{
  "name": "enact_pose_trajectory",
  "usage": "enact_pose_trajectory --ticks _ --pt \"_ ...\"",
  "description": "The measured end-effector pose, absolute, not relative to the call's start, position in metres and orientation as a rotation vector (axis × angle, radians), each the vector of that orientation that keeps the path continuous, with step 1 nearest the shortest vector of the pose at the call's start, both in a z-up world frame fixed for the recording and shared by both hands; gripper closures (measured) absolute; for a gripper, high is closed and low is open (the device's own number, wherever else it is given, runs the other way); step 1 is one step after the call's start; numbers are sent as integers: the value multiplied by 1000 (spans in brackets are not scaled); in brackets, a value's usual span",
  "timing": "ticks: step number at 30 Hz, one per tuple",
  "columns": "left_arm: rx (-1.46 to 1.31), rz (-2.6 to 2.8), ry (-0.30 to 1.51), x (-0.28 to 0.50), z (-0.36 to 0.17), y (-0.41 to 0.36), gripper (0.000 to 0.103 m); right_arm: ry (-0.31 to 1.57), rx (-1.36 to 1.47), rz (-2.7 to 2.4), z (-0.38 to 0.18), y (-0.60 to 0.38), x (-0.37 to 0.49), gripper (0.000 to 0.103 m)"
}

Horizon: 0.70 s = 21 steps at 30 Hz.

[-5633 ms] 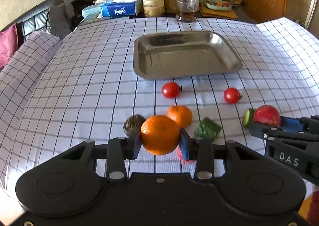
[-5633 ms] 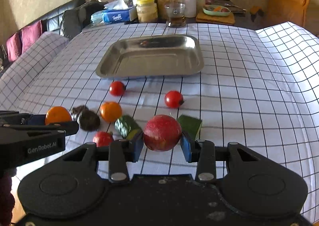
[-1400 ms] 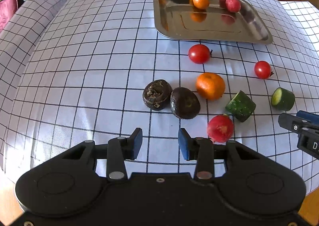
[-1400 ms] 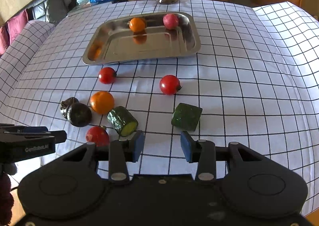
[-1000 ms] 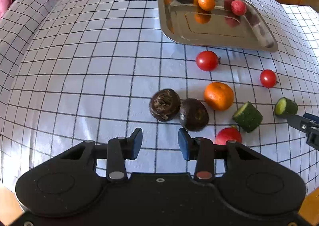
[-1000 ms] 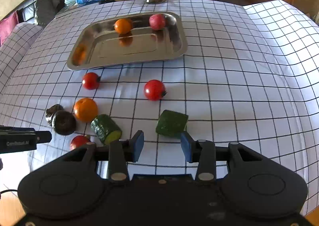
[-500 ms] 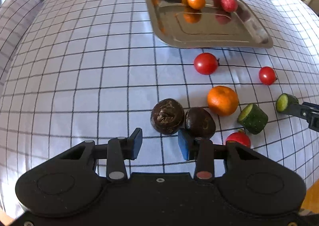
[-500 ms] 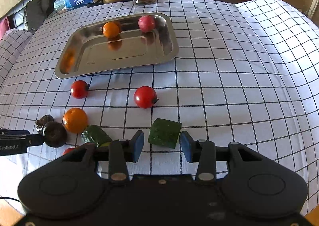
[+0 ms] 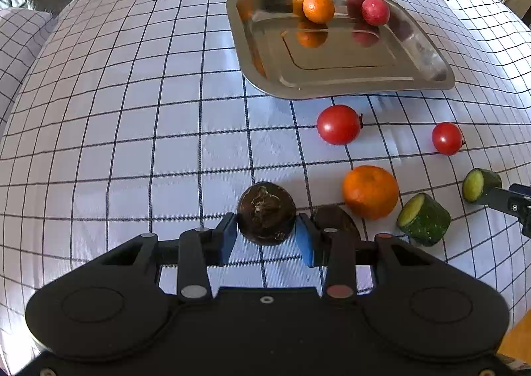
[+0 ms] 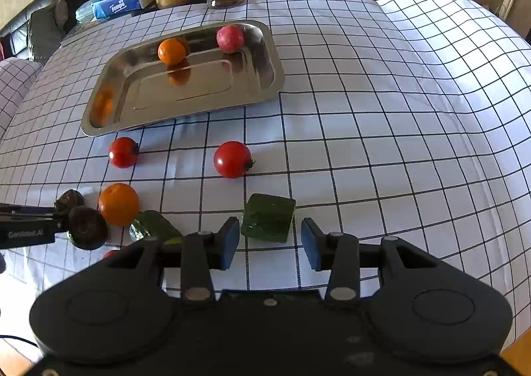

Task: Organize fruits
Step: 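Grasp the dark round fruit with the left tool while the right tool grasps the cucumber piece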

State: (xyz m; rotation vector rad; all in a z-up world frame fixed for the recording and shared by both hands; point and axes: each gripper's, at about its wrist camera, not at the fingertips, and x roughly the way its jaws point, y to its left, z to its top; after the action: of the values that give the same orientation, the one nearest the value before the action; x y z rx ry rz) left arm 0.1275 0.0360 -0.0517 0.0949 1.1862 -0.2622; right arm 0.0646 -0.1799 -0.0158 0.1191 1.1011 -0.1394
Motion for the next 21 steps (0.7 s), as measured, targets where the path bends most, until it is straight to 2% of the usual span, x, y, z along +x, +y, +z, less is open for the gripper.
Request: enact_pose_trajectory --ticks 21 --pt "35 -184 1168 138 -58 38 54 1180 121 -92 -39 -183 85 56"
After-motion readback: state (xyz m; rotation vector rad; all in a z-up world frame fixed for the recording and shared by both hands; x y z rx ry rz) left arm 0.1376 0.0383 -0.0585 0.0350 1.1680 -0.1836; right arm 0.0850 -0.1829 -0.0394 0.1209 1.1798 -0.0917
